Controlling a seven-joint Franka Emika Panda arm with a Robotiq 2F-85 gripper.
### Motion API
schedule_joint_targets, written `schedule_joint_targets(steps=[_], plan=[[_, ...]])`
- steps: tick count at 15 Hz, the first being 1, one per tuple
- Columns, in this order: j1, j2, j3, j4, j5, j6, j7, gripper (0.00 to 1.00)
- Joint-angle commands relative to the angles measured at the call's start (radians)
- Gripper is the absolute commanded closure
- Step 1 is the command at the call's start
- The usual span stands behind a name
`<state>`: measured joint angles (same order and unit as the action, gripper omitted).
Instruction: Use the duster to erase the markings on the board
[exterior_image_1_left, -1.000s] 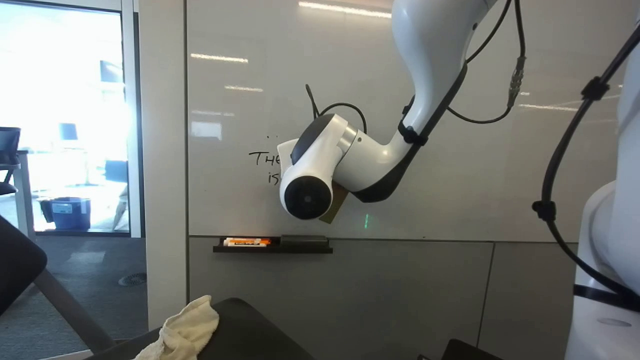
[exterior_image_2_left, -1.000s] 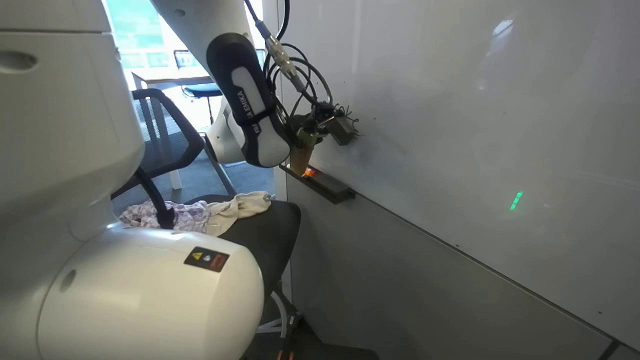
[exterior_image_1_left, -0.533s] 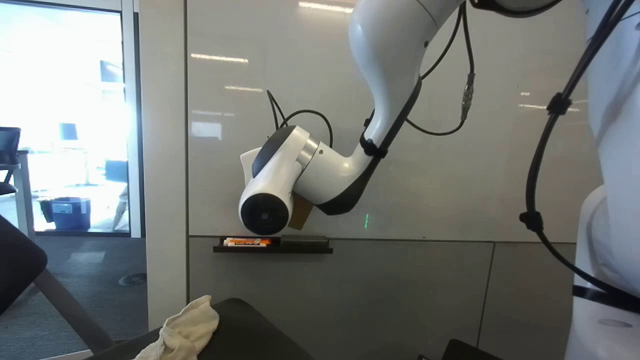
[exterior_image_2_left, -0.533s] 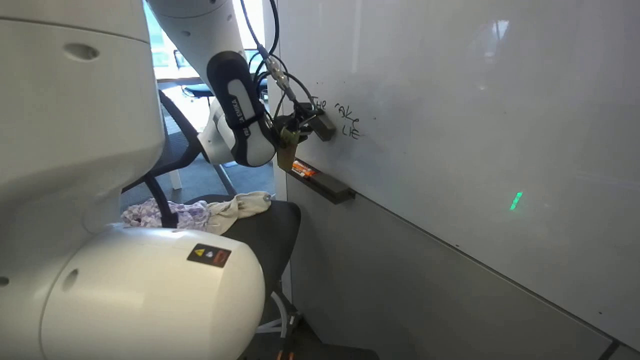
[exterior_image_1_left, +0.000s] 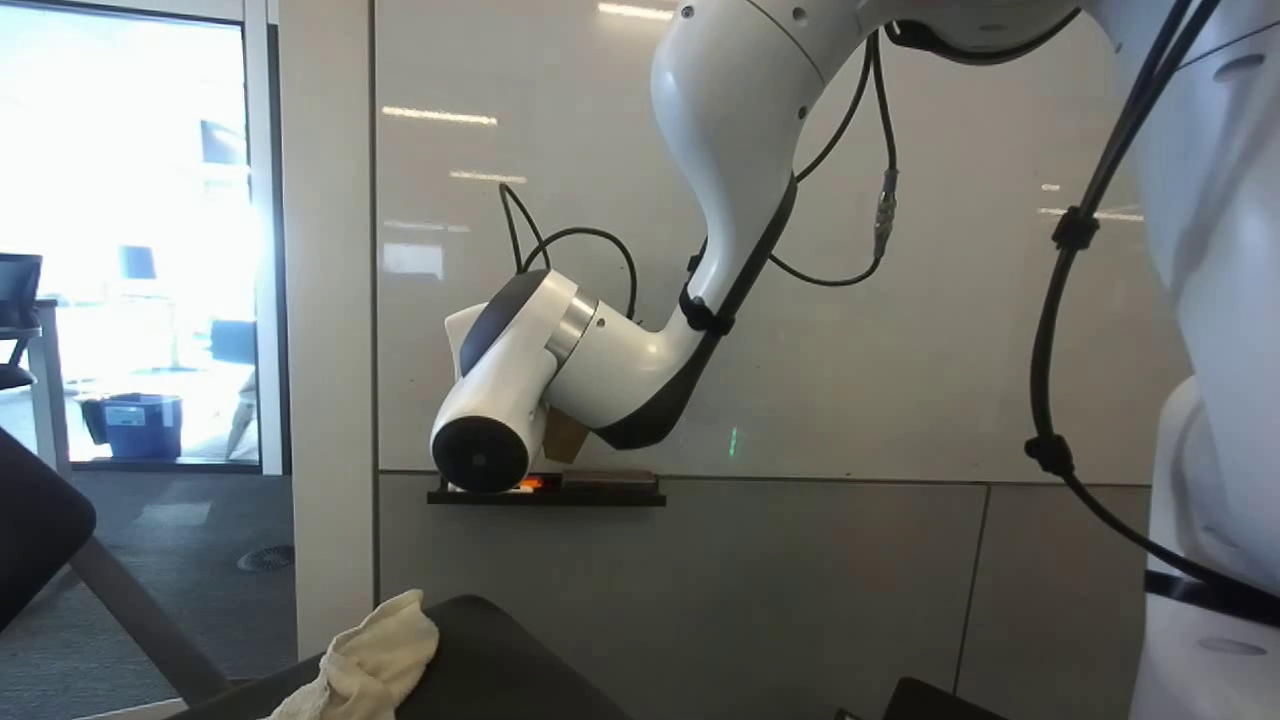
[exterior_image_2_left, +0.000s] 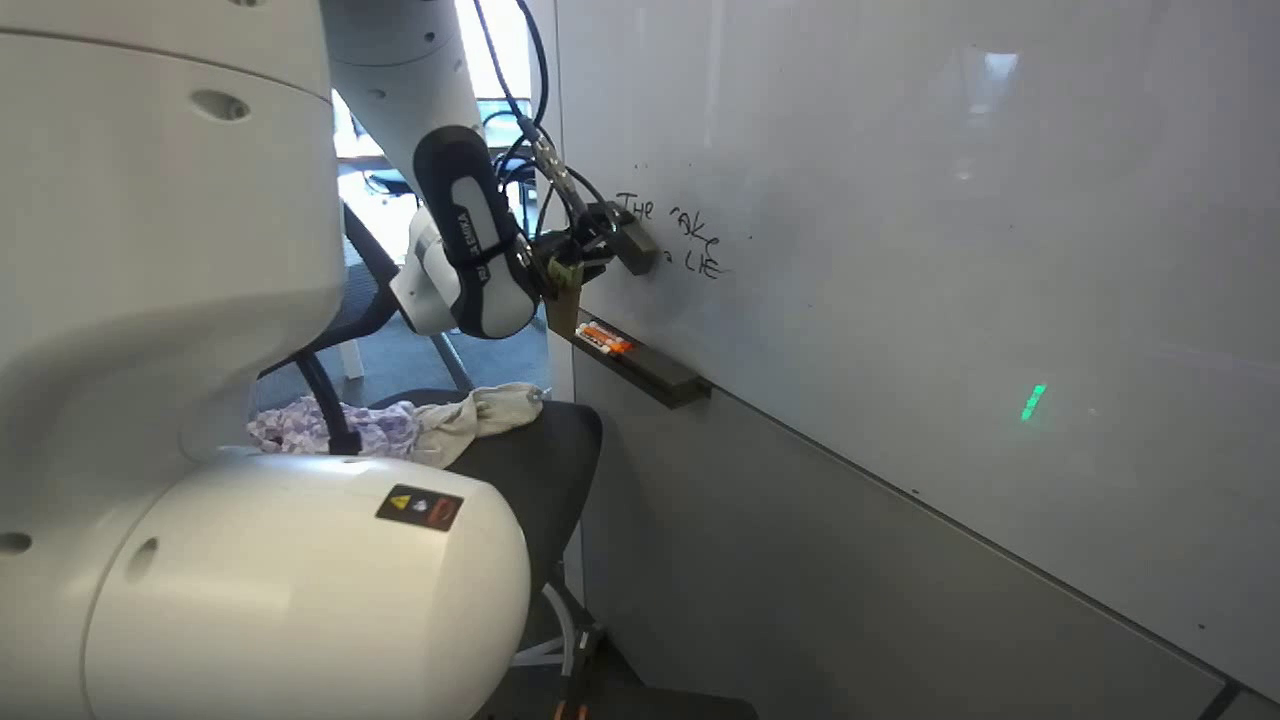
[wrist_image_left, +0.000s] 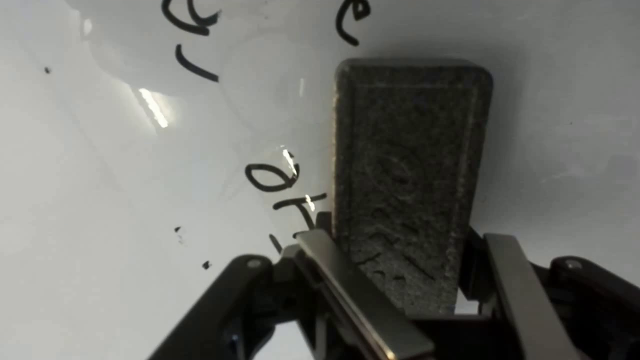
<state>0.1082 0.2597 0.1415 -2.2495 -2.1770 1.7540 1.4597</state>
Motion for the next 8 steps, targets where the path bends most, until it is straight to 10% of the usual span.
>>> schedule_joint_targets(steps=[1, 8], plan=[[-0.036, -0.039, -0.029, 0.007, 0.038, -0.043, -0.022, 0.69], [-0.067, -0.149, -0.065, -0.102, 0.117, -0.087, -0.007, 0.69]])
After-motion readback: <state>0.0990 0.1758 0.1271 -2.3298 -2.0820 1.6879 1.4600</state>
